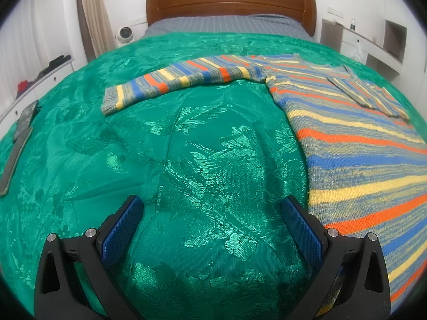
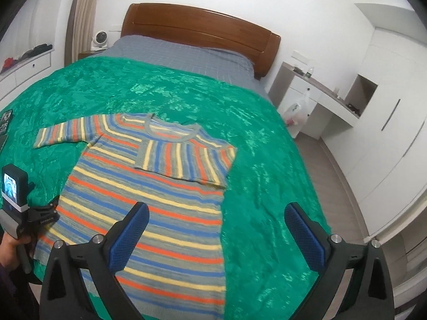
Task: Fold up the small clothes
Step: 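Open the right gripper and lift it away from the sweater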
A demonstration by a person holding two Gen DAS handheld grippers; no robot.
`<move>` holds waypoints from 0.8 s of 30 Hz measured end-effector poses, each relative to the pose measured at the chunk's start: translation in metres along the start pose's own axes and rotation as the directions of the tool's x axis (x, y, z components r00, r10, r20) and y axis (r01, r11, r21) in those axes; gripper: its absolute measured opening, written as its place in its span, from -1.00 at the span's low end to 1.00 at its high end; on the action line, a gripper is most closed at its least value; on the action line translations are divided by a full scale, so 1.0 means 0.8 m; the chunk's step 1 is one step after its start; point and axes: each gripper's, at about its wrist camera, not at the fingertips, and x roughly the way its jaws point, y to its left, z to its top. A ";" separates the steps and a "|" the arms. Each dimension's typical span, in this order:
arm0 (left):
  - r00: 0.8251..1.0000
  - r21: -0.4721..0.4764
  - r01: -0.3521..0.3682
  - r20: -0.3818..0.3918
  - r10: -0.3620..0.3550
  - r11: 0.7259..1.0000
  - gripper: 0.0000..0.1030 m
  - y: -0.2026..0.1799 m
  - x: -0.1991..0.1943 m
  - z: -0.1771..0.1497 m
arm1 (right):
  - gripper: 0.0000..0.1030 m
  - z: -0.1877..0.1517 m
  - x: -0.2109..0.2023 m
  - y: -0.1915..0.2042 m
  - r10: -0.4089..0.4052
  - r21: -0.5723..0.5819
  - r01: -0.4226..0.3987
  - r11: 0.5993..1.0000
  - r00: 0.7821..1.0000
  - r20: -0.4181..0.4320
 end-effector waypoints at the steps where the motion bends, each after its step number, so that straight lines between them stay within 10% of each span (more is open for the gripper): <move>1: 1.000 0.000 0.000 0.000 0.000 1.000 0.99 0.000 0.000 0.000 | 0.95 -0.002 -0.002 -0.003 -0.011 -0.001 0.011 1.000 1.000 0.000; 24: 1.000 0.000 -0.001 0.001 0.001 1.000 0.99 -0.001 0.001 -0.001 | 0.95 -0.013 -0.043 -0.055 -0.151 0.027 0.150 0.988 0.988 0.022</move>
